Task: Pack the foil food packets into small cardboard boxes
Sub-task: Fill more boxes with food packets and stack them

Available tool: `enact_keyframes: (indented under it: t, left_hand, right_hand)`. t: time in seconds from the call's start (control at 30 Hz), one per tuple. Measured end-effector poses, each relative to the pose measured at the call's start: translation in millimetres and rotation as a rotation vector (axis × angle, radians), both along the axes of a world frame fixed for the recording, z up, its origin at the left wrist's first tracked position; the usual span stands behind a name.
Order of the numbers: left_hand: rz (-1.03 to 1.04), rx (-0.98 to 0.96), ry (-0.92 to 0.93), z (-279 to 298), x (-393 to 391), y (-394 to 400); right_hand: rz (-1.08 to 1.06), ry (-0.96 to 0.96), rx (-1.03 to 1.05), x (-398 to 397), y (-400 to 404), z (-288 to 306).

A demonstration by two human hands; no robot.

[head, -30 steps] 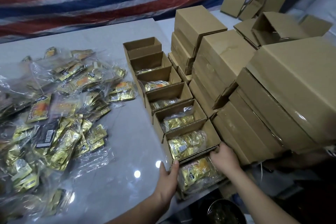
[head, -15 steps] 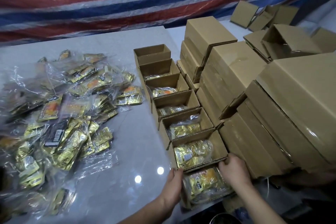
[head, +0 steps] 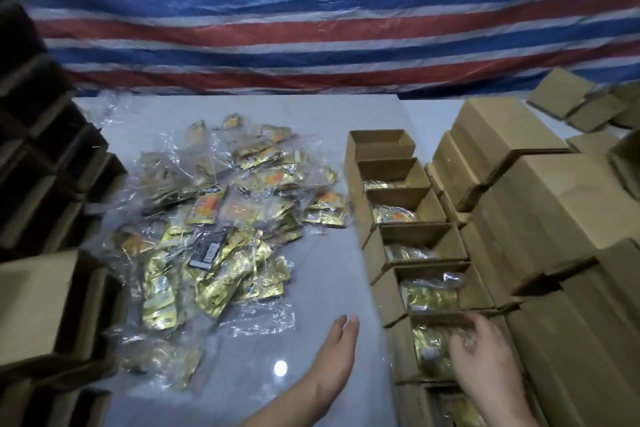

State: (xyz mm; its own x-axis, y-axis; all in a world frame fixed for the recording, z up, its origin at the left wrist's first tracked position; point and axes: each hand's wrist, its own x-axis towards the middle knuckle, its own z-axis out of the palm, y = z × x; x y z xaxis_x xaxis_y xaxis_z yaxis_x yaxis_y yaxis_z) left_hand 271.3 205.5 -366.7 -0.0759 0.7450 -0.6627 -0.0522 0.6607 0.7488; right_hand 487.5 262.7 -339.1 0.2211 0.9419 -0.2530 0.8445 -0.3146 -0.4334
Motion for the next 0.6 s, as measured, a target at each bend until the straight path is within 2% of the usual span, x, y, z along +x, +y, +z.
enact_keyframes:
  t: [0.1,0.2,0.33,0.6]
  left_hand:
    - [0.116,0.052,-0.040,19.5,-46.3,3.0]
    - [0.212,0.133,0.007,40.1,-87.6,1.1]
    - [0.309,0.259,0.208,69.6,-136.8,-9.4]
    - [0.459,0.464,0.467,112.8,-202.3,-32.5]
  right_hand:
    - [0.129,0.040,0.055,-52.8,12.7,3.3]
    - [0.280,0.161,0.085,-107.3,24.0,12.0]
    - [0.390,0.250,0.075,-178.8,35.4,31.6]
    - [0.577,0.620,0.065,-289.4,31.7,64.8]
